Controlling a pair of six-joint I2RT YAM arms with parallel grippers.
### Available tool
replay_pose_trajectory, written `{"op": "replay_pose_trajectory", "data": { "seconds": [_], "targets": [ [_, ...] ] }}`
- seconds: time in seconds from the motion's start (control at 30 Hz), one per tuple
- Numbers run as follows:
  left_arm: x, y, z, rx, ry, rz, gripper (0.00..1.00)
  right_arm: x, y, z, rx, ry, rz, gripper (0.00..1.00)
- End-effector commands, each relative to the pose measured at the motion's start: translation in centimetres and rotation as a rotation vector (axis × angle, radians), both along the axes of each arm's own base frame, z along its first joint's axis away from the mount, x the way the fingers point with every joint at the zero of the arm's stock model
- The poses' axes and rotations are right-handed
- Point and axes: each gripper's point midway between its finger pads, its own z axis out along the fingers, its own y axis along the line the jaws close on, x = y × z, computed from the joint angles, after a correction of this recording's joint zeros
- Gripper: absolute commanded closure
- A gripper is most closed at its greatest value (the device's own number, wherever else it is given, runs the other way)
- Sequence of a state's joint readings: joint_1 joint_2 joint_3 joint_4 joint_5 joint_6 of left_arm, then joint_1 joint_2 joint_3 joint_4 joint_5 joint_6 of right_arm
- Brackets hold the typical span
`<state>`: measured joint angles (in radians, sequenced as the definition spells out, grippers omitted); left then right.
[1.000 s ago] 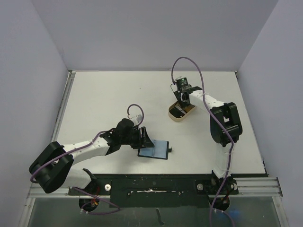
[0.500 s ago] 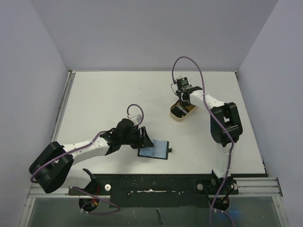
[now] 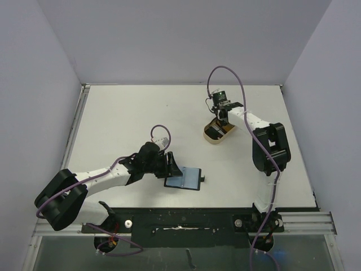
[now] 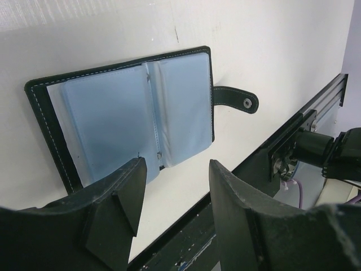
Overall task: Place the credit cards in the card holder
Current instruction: Pick up the credit card from the storage box.
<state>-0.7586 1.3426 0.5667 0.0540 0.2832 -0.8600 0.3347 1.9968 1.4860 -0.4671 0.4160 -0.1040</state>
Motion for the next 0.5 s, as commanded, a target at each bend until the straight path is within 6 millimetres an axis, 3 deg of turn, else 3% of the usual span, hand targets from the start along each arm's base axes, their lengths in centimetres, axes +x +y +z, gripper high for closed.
{"op": "replay_pose_trajectory", "data": {
  "seconds": [0.0,0.3,0.47],
  "targets": [
    [0.6,-0.3,1.4,-0.027,-0.051,0.006,0.52,1.2,-0.8,5.5,0.009,-0.139,-0.038,0.79],
    [0.5,0.3,0.7,0.012,-0.031,0.026,0.52,0.4,0.0,6.8,0.081,-0.143,-0.028,0.87],
    [0.6,1.2,0.2,0.064,-0.027,0.049,0.53,-1.7,2.9,7.3,0.252,-0.087,0.04,0.98]
  ]
}}
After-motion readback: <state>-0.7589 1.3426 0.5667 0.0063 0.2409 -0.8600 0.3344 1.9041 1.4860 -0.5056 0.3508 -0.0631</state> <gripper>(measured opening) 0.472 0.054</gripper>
